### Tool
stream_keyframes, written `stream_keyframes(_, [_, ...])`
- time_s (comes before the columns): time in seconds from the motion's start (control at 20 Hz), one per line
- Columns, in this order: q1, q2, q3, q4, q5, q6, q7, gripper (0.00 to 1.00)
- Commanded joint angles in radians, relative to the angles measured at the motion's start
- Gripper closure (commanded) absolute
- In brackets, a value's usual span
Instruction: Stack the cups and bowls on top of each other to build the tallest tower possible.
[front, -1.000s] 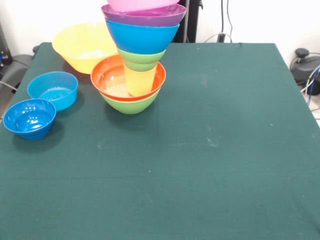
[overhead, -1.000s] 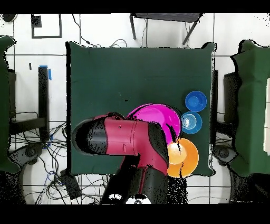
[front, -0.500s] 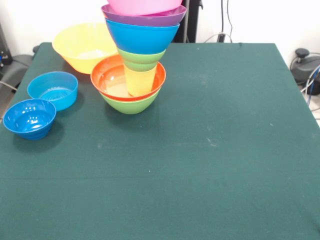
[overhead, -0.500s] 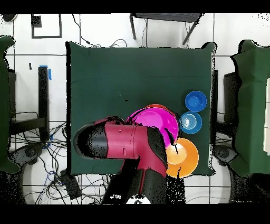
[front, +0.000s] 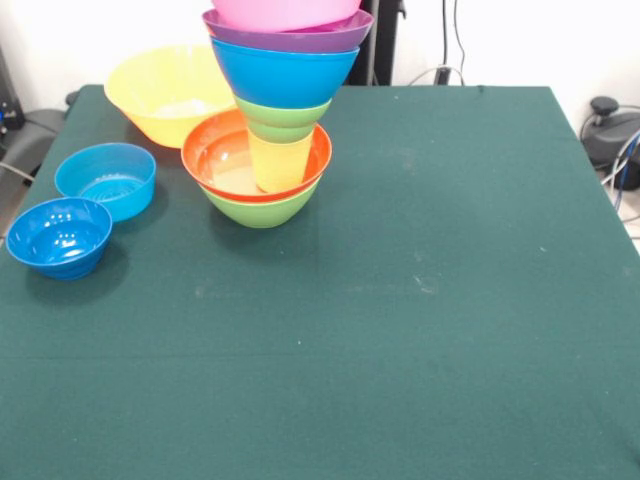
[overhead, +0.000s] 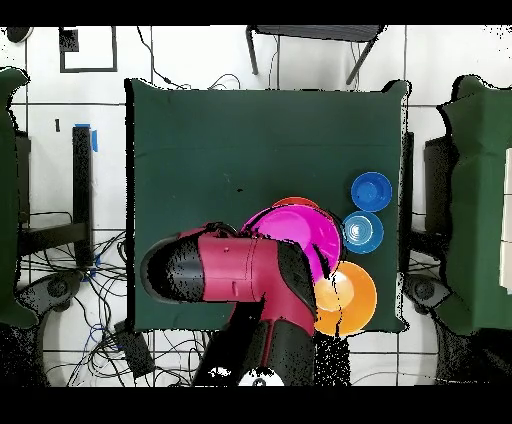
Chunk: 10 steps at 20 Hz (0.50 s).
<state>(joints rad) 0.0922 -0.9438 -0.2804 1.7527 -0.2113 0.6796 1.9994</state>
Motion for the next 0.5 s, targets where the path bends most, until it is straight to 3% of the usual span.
stream_keyframes(0.05, [-0.010, 0.020, 0.092, 0.021, -0.105, -0.069, -0.064, 1.00])
stream_keyframes(0.5, [-0.022, 0.024, 0.108, 0.015, -0.120, -0.055, -0.066, 1.00])
